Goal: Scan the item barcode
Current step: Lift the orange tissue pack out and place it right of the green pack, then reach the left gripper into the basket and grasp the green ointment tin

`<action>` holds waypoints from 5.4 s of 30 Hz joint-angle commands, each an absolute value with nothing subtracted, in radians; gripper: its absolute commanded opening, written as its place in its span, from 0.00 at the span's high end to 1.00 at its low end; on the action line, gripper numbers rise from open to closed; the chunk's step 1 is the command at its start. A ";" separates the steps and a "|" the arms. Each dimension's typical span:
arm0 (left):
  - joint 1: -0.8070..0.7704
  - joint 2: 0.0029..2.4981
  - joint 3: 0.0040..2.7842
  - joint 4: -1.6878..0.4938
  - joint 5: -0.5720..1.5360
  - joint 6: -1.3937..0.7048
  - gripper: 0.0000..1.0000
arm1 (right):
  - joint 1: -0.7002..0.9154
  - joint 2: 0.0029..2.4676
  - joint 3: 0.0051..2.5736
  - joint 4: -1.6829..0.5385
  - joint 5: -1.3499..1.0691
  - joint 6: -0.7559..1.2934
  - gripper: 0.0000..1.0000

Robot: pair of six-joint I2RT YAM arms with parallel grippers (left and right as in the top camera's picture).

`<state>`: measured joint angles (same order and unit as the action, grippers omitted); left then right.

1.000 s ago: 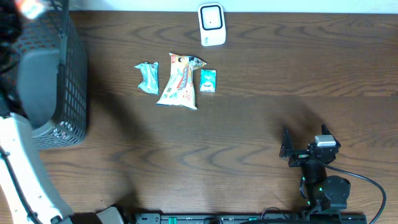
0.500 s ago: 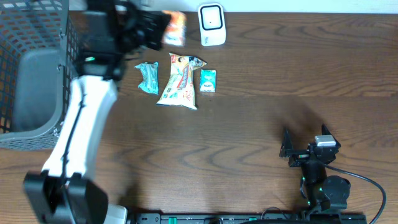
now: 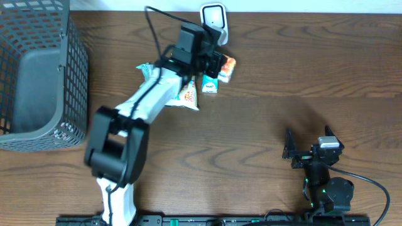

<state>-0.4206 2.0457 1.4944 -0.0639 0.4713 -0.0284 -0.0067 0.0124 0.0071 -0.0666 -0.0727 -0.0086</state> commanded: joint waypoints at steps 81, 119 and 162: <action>0.557 1.798 1.496 -0.935 -0.102 -0.809 0.02 | 0.001 0.007 0.006 -0.071 -0.069 -0.008 0.01; 0.656 1.891 1.287 -0.836 -0.039 -0.967 0.02 | 0.001 0.007 0.006 -0.071 -0.069 -0.008 0.01; 0.657 1.740 1.246 -0.838 -0.009 -0.855 0.02 | 0.001 0.007 0.006 -0.071 -0.069 -0.008 0.01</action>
